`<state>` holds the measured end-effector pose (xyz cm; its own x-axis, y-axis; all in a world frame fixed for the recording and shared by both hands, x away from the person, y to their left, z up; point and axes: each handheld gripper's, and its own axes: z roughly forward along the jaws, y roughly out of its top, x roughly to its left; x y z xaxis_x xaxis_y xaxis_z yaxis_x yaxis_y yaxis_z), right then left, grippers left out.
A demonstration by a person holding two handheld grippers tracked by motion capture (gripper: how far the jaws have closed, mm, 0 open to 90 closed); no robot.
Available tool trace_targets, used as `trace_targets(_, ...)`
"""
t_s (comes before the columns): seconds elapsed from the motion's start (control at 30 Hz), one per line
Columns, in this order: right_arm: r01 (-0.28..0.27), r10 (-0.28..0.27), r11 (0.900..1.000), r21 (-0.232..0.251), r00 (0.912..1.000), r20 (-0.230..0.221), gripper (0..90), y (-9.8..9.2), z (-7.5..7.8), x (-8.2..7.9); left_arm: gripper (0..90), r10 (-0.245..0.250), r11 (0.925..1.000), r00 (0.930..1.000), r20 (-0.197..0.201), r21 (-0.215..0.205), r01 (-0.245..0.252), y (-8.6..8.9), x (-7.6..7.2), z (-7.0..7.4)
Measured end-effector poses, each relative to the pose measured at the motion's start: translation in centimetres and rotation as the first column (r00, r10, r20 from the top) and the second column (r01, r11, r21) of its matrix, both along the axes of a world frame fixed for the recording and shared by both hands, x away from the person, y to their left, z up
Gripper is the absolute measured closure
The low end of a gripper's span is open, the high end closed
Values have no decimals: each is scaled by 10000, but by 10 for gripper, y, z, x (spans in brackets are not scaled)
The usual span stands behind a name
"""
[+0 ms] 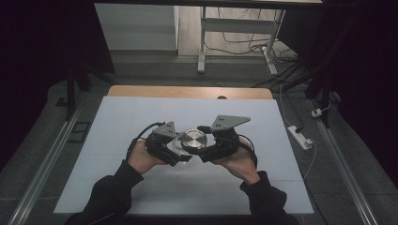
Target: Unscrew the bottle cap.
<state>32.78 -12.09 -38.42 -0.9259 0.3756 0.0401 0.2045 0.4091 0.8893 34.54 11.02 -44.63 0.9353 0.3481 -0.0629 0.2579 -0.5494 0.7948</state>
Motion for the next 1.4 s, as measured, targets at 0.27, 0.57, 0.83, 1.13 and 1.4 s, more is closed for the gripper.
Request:
trace_targets(0.27,152,-152,9999,-23,9999,36,197,-8,-3,-4,153,236,9997,9996,131,103,-237,3,2,-1)
trace_targets(0.57,174,-175,9998,30,9998,106,197,-17,-6,-11,153,526,9986,9984,194,97,-528,5,3,-2)
trace_targets(0.83,104,-105,9999,69,9999,79,197,-23,-10,-20,153,639,9978,9975,304,157,-644,7,3,-2)
trace_targets(1.13,-43,42,10000,83,10000,73,197,-24,-15,-28,153,830,9964,9960,342,131,-835,9,4,-1)
trace_targets(1.4,-111,111,9999,-9,9999,38,197,-25,-22,-35,153,996,9950,9943,379,3,-997,11,5,0)
